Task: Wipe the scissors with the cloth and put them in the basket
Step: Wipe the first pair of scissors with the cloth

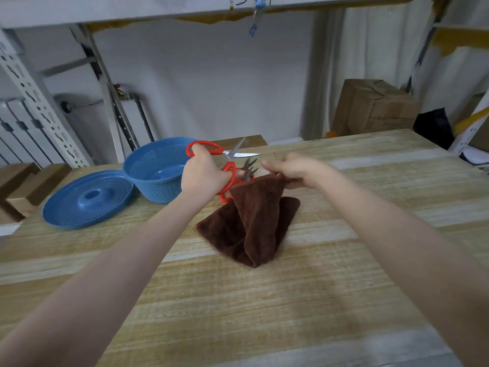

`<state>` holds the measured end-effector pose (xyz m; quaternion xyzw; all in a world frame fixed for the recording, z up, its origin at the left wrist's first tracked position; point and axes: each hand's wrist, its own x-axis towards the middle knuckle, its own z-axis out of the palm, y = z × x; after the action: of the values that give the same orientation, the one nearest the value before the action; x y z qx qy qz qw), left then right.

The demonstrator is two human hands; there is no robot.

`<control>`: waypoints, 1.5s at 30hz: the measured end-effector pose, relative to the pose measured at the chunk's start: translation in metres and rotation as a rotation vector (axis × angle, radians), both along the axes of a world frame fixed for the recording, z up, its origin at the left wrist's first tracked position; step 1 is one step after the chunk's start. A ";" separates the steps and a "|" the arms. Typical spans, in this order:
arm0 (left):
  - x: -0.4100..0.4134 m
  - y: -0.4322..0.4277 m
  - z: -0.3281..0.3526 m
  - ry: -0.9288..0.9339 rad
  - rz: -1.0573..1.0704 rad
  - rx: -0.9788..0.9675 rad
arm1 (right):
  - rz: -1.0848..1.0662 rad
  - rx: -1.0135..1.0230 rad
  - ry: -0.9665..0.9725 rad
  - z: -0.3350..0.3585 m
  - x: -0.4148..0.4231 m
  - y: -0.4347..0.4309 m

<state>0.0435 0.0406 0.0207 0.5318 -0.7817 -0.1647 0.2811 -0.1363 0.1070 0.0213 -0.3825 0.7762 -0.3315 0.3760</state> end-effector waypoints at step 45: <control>-0.020 0.016 -0.029 0.168 -0.052 -0.078 | -0.477 -0.386 -0.628 -0.029 0.070 -0.011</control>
<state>0.0230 0.0570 -0.0086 0.4842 -0.7749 -0.1854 0.3617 -0.0666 0.0961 -0.0076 -0.1362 0.6145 -0.6484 0.4283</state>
